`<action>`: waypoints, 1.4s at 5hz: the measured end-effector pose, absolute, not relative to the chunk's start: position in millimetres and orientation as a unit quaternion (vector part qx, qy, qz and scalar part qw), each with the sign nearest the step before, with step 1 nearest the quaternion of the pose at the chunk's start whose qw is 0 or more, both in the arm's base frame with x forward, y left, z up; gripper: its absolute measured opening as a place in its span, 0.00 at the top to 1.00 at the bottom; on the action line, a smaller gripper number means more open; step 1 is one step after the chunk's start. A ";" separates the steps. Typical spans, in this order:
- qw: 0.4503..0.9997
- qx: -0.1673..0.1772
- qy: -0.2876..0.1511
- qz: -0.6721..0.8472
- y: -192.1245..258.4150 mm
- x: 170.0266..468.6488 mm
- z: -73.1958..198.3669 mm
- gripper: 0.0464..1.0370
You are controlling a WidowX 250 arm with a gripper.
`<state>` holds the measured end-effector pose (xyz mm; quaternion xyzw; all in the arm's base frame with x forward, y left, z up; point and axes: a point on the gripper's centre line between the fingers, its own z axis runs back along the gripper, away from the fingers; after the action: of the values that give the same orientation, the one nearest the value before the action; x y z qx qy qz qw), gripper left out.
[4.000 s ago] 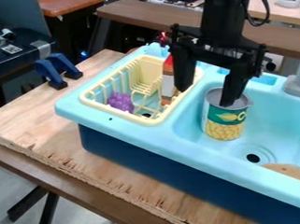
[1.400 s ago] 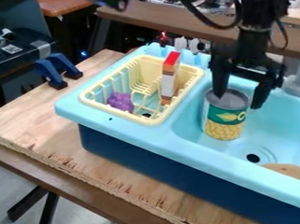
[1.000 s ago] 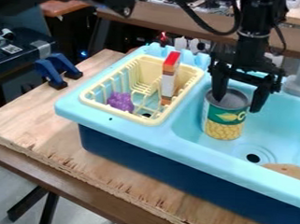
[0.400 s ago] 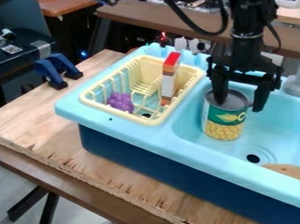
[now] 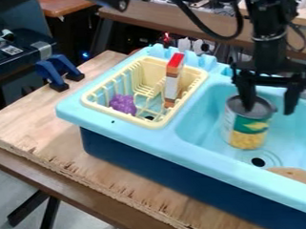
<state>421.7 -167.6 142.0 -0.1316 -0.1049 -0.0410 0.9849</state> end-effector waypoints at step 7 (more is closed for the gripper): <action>0.964 -0.190 -0.118 -0.145 -262.3 399.6 144.6 0.04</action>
<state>399.6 -262.3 144.6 -0.1896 -0.1177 -0.1447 0.9640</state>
